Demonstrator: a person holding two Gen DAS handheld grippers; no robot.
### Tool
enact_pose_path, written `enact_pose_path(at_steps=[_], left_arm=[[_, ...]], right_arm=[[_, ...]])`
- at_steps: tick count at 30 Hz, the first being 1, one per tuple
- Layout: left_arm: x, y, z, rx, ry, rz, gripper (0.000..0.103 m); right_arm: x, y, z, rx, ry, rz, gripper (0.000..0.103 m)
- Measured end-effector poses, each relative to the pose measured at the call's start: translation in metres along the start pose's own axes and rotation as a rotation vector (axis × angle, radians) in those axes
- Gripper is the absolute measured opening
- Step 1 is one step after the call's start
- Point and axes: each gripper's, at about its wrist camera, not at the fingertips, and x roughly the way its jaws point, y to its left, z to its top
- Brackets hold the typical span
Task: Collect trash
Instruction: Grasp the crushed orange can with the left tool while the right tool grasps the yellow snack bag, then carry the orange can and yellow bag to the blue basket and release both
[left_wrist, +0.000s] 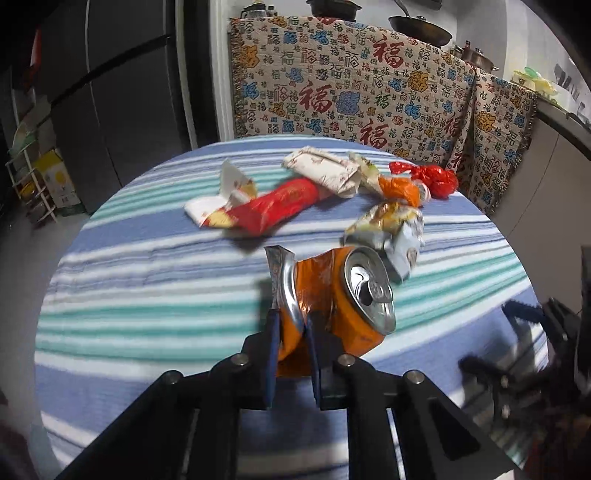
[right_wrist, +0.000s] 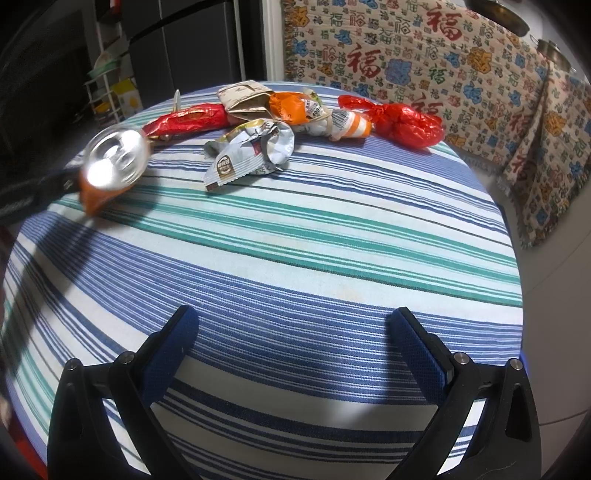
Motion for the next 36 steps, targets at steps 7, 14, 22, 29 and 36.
enact_pose_path(at_steps=[7,14,22,29,36], left_arm=[[-0.008,0.008,-0.014,-0.027,-0.002,-0.023,0.015],[-0.009,0.011,-0.018,-0.027,-0.006,-0.046,0.015],[-0.011,0.013,-0.021,-0.031,-0.007,-0.063,0.015],[-0.016,0.01,-0.023,-0.036,-0.016,-0.079,0.015],[-0.02,-0.015,-0.027,-0.005,-0.017,-0.112,0.015]], right_arm=[[0.002,0.003,0.028,0.013,-0.054,0.069,0.094],[0.03,0.006,0.089,0.028,-0.056,0.124,0.094],[0.061,0.009,0.116,0.063,-0.006,0.165,0.035],[0.009,0.01,0.073,0.042,-0.013,0.171,0.021],[-0.048,-0.007,0.019,0.114,-0.06,0.123,0.021]])
